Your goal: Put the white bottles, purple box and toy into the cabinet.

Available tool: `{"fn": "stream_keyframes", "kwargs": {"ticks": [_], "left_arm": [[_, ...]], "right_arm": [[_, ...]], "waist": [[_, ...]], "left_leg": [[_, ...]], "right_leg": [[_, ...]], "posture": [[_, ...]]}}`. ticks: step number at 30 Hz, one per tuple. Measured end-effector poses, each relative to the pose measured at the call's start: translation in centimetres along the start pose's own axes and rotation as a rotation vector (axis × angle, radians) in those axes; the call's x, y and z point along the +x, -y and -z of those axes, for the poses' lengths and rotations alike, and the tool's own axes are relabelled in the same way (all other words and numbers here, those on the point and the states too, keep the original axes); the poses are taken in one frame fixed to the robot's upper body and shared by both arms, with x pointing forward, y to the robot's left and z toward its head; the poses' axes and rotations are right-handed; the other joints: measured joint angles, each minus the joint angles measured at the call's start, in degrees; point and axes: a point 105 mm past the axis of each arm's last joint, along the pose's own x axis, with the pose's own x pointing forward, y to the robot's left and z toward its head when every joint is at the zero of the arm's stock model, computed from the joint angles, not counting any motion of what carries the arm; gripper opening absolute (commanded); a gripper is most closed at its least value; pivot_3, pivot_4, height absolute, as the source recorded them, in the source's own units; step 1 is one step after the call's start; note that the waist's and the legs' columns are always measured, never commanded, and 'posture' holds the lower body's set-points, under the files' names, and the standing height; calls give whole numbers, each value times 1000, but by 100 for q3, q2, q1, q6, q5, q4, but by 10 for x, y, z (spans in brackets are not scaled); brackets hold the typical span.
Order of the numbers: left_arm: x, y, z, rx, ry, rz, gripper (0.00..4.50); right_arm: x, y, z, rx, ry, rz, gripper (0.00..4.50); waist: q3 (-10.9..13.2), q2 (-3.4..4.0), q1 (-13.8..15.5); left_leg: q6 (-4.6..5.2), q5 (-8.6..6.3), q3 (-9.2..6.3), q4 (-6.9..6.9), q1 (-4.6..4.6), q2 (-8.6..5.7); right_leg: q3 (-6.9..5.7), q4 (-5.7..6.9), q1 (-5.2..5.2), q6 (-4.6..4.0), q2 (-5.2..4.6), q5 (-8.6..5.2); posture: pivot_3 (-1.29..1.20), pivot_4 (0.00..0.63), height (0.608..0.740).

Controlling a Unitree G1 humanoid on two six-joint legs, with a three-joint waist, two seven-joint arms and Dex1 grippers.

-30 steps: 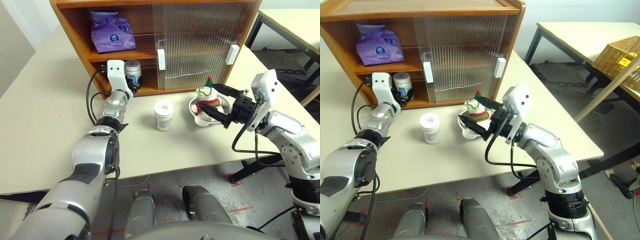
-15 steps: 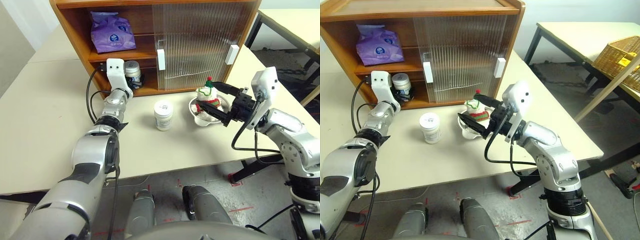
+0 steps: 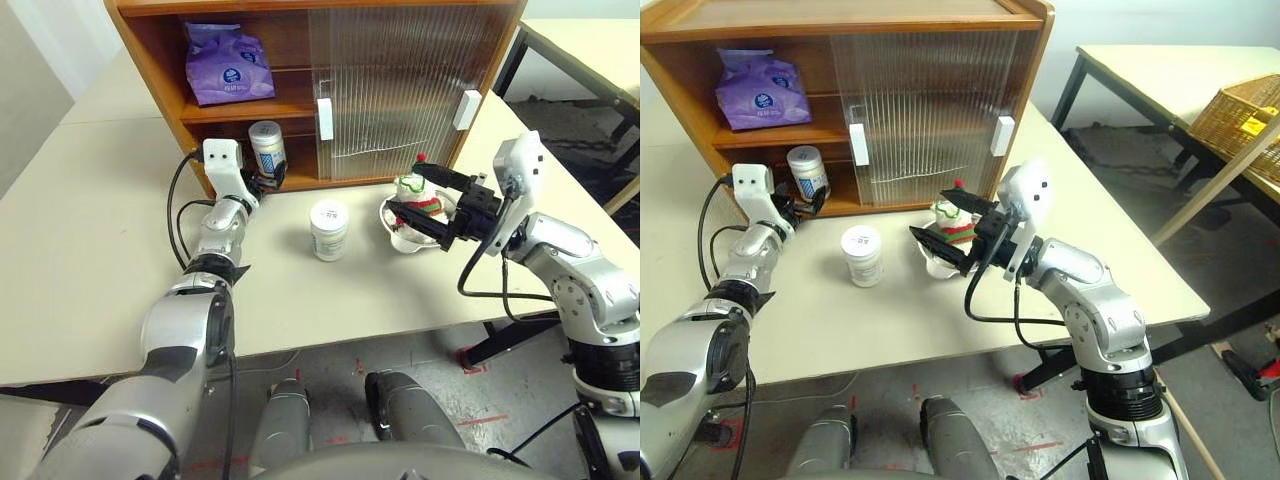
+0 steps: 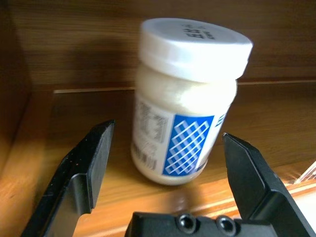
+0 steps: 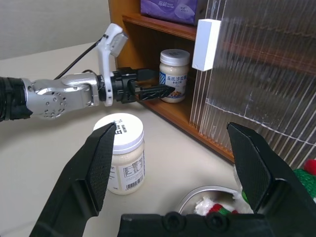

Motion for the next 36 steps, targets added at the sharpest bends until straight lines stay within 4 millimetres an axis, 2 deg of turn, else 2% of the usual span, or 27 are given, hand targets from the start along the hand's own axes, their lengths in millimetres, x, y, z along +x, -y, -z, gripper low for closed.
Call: {"fn": "stream_keyframes", "kwargs": {"ticks": [5,8,18,19,23,36], "left_arm": [[-12,-7,4,0,43,-9,4484],[-17,-10,6,-7,54,-17,3898],[-13,-19,-2,-4,60,-89,265],[-10,-21,-4,-1,60,-113,45],[-4,-23,-11,19,61,-161,45],[6,-14,-3,18,-32,-180,45]], "right_arm": [[0,0,0,1,2,-2,4500],[1,0,0,0,3,-6,4500],[1,-1,1,0,11,-15,4500],[1,-1,1,0,11,-15,4500],[1,-1,1,-2,12,-15,4500],[0,-1,1,-7,8,-4,4500]], "waist": [[0,0,20],[0,0,29],[0,0,47],[0,0,47],[0,0,41],[0,0,8]], "left_leg": [[0,0,0,0,0,0],[0,0,0,0,1,0],[0,0,-1,1,25,0],[0,0,-1,1,27,0],[0,0,-1,0,30,0],[0,0,0,0,29,0]], "right_leg": [[-1,1,1,0,0,0],[-1,1,3,0,0,0],[-1,0,27,0,0,0],[0,0,29,0,0,0],[0,-1,31,0,0,0],[1,-4,31,0,0,0]], "posture": [[-35,89,740],[-35,89,740],[-47,80,740],[-49,80,740],[-56,79,740],[-97,81,740]]}}
